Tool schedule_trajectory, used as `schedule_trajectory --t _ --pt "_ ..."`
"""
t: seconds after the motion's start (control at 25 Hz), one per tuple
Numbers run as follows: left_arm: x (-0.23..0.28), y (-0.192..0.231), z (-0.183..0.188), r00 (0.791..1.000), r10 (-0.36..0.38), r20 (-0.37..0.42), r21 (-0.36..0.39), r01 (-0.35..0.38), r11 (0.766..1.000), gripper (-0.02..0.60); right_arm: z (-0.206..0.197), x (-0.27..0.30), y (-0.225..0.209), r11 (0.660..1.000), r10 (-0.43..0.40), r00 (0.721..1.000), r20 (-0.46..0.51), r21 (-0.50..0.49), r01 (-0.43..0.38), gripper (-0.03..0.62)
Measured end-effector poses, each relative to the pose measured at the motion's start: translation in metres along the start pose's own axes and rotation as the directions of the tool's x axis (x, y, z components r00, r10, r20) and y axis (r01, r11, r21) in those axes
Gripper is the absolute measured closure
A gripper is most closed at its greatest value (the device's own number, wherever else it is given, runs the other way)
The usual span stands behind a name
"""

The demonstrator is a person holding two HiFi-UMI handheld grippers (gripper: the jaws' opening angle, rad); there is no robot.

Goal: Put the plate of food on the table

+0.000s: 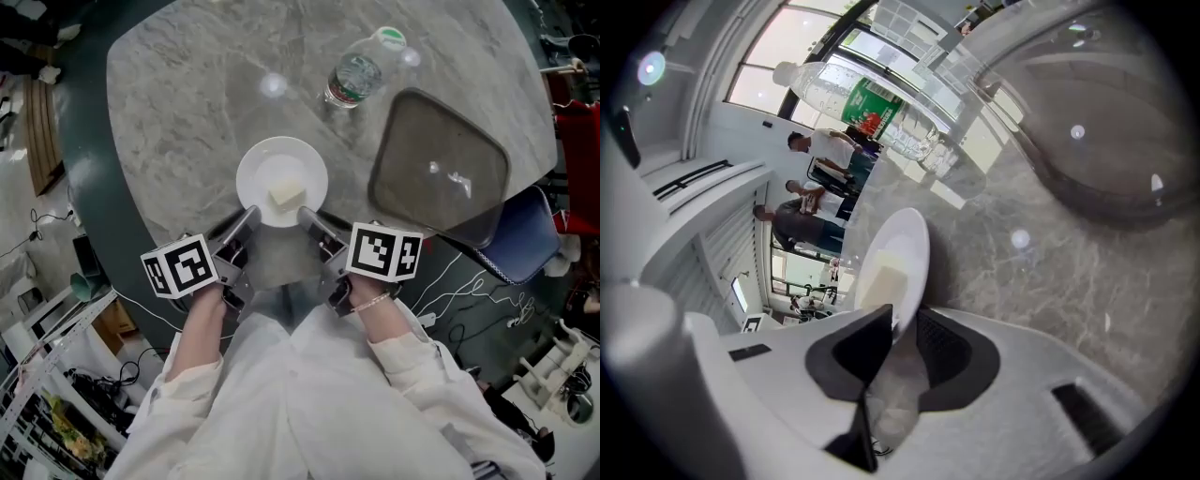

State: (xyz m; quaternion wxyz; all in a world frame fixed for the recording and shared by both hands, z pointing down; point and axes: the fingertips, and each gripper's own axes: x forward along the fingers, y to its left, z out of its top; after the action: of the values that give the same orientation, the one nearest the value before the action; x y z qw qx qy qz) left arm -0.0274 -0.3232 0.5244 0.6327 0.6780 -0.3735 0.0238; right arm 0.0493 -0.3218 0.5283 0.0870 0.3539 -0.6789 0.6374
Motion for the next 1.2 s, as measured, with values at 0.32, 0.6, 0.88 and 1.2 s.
schedule_trajectory --t 0.32,0.6,0.88,1.2 --pt "0.002 0.001 0.000 1.000 0.014 -0.018 0.009 -0.014 1.000 0.538 -0.006 -0.004 -0.002 0.993 -0.035 0.998 -0.058 -0.118 0.028 0.531" --pt "0.002 0.003 0.001 0.999 0.037 -0.022 0.023 -0.037 0.999 0.538 -0.008 -0.012 -0.006 0.990 -0.057 0.995 -0.083 -0.133 0.046 0.505" --pt "0.007 0.006 0.000 0.996 0.071 -0.054 0.033 -0.070 0.997 0.538 -0.006 -0.010 -0.004 0.991 -0.067 0.995 -0.078 -0.120 0.058 0.480" --pt "0.005 0.007 -0.003 0.991 0.109 -0.078 0.095 -0.101 0.990 0.534 -0.006 -0.013 -0.005 0.989 -0.088 0.993 -0.076 -0.123 0.079 0.480"
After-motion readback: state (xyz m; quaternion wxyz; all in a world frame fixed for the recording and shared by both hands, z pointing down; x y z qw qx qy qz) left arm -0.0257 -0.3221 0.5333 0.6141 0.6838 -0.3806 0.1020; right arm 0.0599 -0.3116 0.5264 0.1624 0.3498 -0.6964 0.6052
